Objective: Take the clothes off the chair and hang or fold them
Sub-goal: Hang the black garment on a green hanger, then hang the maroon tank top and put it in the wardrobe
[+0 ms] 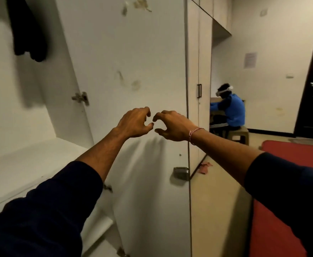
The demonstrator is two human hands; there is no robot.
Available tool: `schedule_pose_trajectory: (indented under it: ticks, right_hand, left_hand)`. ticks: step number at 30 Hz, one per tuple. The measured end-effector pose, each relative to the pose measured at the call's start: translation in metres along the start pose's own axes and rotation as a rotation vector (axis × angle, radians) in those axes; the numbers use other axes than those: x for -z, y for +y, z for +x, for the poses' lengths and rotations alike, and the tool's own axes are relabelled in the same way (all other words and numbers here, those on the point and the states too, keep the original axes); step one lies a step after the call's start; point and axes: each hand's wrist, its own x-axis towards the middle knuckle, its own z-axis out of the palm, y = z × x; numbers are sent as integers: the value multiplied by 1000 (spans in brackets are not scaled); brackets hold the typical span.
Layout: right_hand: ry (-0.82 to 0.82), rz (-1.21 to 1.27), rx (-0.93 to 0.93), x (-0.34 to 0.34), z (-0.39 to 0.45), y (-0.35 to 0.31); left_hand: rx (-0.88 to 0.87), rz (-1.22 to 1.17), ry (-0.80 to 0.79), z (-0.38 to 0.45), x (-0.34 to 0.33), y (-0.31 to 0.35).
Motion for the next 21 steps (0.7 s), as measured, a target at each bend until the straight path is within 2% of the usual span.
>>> schedule_pose_trajectory:
  ticks: [17, 21]
  right_hand:
    - [-308, -60, -637, -7, -330, 202]
    - [-342, -83, -773, -7, -400, 244]
  left_hand:
    - [-465, -233, -301, -9, -184, 336]
    - [-632, -244, -336, -5, -233, 411]
